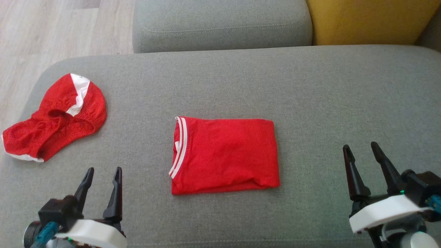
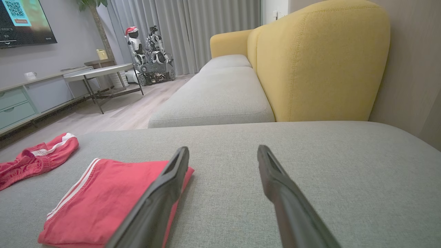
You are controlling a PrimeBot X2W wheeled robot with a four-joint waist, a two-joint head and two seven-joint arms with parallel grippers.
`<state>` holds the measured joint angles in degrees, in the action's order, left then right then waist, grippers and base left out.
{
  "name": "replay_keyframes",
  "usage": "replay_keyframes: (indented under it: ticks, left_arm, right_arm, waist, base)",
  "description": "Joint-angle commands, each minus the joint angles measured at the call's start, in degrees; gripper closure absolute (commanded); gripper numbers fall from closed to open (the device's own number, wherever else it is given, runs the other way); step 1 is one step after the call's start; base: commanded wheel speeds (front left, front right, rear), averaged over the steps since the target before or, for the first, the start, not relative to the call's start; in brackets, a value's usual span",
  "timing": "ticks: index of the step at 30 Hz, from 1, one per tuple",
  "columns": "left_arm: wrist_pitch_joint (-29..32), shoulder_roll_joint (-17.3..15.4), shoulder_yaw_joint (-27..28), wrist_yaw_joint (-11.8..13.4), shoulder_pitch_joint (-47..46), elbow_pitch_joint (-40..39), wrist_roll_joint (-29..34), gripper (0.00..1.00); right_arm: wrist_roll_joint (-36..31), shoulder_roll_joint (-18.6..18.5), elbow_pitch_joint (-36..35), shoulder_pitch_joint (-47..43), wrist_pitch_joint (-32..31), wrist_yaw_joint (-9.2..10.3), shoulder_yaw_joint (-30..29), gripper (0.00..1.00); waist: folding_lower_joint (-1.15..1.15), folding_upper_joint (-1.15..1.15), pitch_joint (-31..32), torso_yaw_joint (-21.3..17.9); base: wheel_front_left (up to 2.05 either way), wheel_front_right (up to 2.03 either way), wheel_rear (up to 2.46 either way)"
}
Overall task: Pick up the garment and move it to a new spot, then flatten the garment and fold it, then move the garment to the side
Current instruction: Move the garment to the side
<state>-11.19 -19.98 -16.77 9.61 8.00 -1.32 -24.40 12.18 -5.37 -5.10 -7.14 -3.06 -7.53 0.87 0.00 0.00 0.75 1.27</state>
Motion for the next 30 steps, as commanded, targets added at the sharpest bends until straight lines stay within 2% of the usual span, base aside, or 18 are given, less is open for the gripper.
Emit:
replay_keyframes:
  ticks: [1,14,24,30]
  left_arm:
    - [-0.35,-1.56,2.28,0.47,-2.53,-1.94,-0.27,0.00]
    - [-0.64,-1.62,1.94,0.31,-4.82,-2.63,-0.24,0.00]
    - [-2.62,-0.09,1.42,-2.04,-11.70,-0.34,-0.07,0.00]
    - [-3.49,1.74,1.23,-3.10,-14.73,1.19,0.85,0.00]
  right_arm:
    - [-0.32,-0.29,-1.94,1.87,-0.11,0.04,1.21,0.00]
    - [-0.73,0.10,1.00,4.87,-1.36,0.04,1.15,0.00]
    - [-0.91,1.02,17.18,16.96,-4.32,0.04,7.98,0.00]
    - [-0.16,1.32,27.17,20.63,-6.51,0.04,9.22,0.00]
  waist:
    - [0.00,0.00,-0.07,-0.01]
    - [0.00,0.00,-2.38,1.32]
    - [0.00,0.00,-7.98,6.39]
    - [0.00,0.00,-9.72,9.27]
  base:
    - [0.00,0.00,0.00]
    - [0.00,0.00,0.00]
    - [0.00,0.00,0.00]
    - [0.00,0.00,0.00]
